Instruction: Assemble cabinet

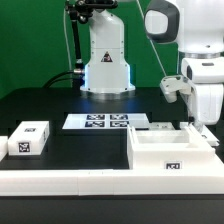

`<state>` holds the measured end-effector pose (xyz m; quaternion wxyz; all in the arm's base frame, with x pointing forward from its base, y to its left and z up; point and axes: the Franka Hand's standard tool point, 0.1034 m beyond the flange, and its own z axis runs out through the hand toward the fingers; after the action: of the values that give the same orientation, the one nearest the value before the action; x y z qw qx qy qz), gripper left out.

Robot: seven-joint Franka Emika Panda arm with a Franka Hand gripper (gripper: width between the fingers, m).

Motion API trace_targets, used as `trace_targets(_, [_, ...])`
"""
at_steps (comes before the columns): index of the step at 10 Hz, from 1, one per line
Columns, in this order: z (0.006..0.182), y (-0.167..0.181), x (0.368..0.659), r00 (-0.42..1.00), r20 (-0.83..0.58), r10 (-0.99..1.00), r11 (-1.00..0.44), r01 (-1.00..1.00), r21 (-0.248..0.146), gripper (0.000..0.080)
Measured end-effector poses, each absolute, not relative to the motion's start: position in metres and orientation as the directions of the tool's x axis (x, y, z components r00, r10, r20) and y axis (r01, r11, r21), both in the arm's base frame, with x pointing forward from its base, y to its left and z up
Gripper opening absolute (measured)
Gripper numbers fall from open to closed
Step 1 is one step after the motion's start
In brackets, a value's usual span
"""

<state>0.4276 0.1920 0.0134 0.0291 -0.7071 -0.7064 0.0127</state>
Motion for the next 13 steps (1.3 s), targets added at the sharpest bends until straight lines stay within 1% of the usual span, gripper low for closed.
trace_targets(1, [0.013,0.192,0.427,0.002,0.023,1.000,0.000,0.998,-0.059,0.0119])
trace_targets(2, [0.014,0.192,0.428,0.002,0.024,1.000,0.000,0.998,-0.058,0.0119])
trace_targets(3, [0.014,0.192,0.428,0.002,0.024,1.000,0.000,0.998,-0.058,0.0061])
trace_targets(8, [0.014,0.192,0.428,0.002,0.024,1.000,0.000,0.998,-0.058,0.0061])
trace_targets(9, [0.016,0.193,0.428,-0.004,0.023,1.000,0.005,0.999,-0.053,0.0061])
trace_targets(10, [0.027,0.195,0.429,-0.014,0.020,1.000,0.014,0.999,-0.035,0.0061])
trace_targets(13, [0.059,0.178,0.426,-0.026,-0.028,0.999,0.025,0.999,-0.023,0.0062])
